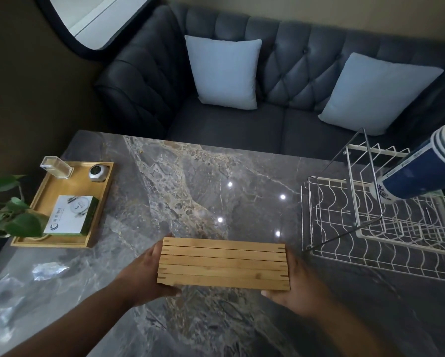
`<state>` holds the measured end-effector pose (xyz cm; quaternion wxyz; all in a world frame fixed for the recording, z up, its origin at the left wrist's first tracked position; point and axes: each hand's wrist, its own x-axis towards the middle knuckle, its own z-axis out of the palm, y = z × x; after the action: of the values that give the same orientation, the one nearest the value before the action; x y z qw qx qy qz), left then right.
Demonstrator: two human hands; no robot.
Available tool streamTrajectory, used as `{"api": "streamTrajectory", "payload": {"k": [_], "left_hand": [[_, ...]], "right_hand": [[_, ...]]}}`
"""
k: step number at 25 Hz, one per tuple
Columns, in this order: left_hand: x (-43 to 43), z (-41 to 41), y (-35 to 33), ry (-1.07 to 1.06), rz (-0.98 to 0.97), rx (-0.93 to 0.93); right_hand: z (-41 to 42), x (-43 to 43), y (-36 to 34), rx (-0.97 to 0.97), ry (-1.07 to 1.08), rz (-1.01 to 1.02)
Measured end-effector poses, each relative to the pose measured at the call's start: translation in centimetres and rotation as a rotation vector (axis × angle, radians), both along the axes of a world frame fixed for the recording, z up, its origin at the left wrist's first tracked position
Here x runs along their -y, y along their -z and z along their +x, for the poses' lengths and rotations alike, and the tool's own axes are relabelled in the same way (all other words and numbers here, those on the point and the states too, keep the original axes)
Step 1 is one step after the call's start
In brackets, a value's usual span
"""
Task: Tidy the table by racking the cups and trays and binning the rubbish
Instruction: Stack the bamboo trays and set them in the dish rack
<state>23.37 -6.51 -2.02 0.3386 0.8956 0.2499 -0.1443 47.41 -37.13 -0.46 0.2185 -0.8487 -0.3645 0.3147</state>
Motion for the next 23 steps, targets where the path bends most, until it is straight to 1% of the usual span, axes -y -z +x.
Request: {"api": "streamTrajectory", "payload": {"k": [5, 7, 9, 12, 15, 19, 21, 23], "left_hand": [[0.2, 0.0, 0.1, -0.084, -0.067, 0.023], [0.2, -0.1, 0.1, -0.083, -0.061, 0.020], [0.1, -0.1, 0.2, -0.085, -0.052, 0.012], [0.1, -0.2, 0.5, -0.083, -0.038, 0.015], [0.1, -0.4, 0.8, -0.095, -0.039, 0.014], [0.2, -0.6, 1.2, -0.108, -0.026, 0.015], [0.1, -0.7, 1.4, -0.122, -0.013, 0.013], [0.0, -0.9, 1.4, -0.137, -0.013, 0.025]], "right_hand": [[-0.1, 0.0, -1.2, 0.040, -0.045, -0.062], [0.0, 0.0, -1.7, 0.089, -0.044, -0.095], [0.1, 0.0, -2.1, 0.180, -0.072, -0.131], [-0.7, -1.6, -3.1, 0.383, -0.261, -0.170], [-2.8, -5.7, -4.3, 0.497, -0.415, -0.214], [-6.2, -11.6, -4.8, 0.506, -0.469, -0.320], [-7.0, -13.2, -5.0, 0.511, -0.479, -0.374], [-7.1, -13.8, -5.1, 0.507, -0.468, -0.364]]}}
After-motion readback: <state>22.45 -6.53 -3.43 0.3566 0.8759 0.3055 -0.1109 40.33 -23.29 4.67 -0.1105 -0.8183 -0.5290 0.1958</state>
